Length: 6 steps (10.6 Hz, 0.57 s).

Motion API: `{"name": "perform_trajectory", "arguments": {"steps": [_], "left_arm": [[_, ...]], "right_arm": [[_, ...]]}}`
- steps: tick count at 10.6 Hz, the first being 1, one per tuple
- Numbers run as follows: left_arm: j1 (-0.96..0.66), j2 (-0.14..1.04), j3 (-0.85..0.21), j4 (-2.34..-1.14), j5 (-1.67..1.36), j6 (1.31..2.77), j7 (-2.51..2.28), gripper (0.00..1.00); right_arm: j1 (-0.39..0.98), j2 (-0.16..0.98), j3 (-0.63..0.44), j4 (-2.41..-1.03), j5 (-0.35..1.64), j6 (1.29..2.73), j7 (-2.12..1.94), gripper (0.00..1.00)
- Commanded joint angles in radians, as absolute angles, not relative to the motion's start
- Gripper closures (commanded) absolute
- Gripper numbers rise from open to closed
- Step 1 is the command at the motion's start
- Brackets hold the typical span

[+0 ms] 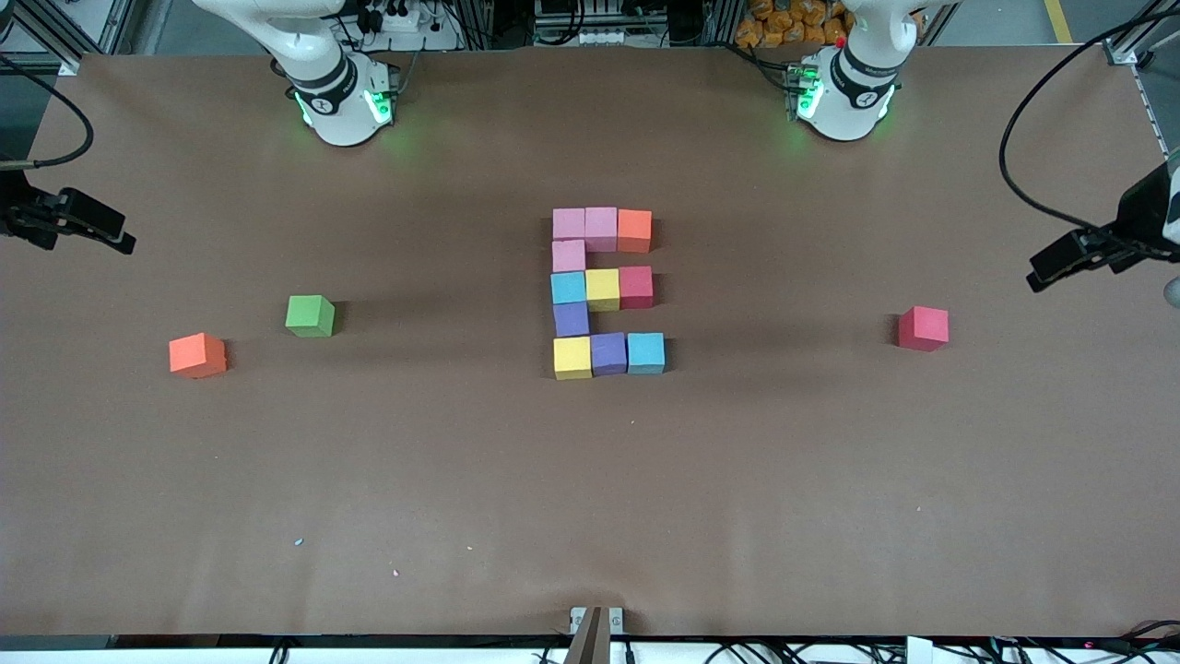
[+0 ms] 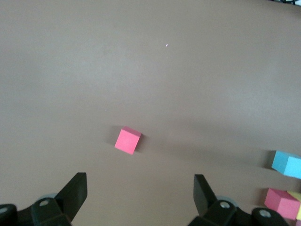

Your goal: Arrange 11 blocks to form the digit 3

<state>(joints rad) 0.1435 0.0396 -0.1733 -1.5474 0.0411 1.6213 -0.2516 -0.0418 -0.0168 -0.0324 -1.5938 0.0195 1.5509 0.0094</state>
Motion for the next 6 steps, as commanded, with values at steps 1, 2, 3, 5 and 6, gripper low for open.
{"name": "perform_trajectory", "arguments": {"steps": [1,2,3,5,6], "left_arm": [[0.135,-0.003,-0.164,-1.577,0.014,1.597,-0.220,0.00],[0.133,-0.024,-0.161,-1.598,0.012,1.595,-0.206,0.00],[0.130,-0.052,-0.163,-1.635,0.011,1.603,-0.206,0.00],[0.118,-0.081,-0.143,-1.678,-0.038,1.612,-0.204,0.00],[0.088,-0.084,-0.129,-1.680,-0.060,1.617,-0.199,0.00]], "right_arm": [[-0.052,-0.031,-0.025,-1.609,0.020,1.562,0.011,0.00],[-0.052,-0.031,-0.025,-1.609,0.020,1.562,0.011,0.00],[-0.052,-0.029,-0.025,-1.609,0.020,1.562,0.011,0.00],[-0.052,-0.031,-0.025,-1.609,0.020,1.562,0.011,0.00],[-0.052,-0.031,-0.025,-1.609,0.020,1.562,0.011,0.00]]}}
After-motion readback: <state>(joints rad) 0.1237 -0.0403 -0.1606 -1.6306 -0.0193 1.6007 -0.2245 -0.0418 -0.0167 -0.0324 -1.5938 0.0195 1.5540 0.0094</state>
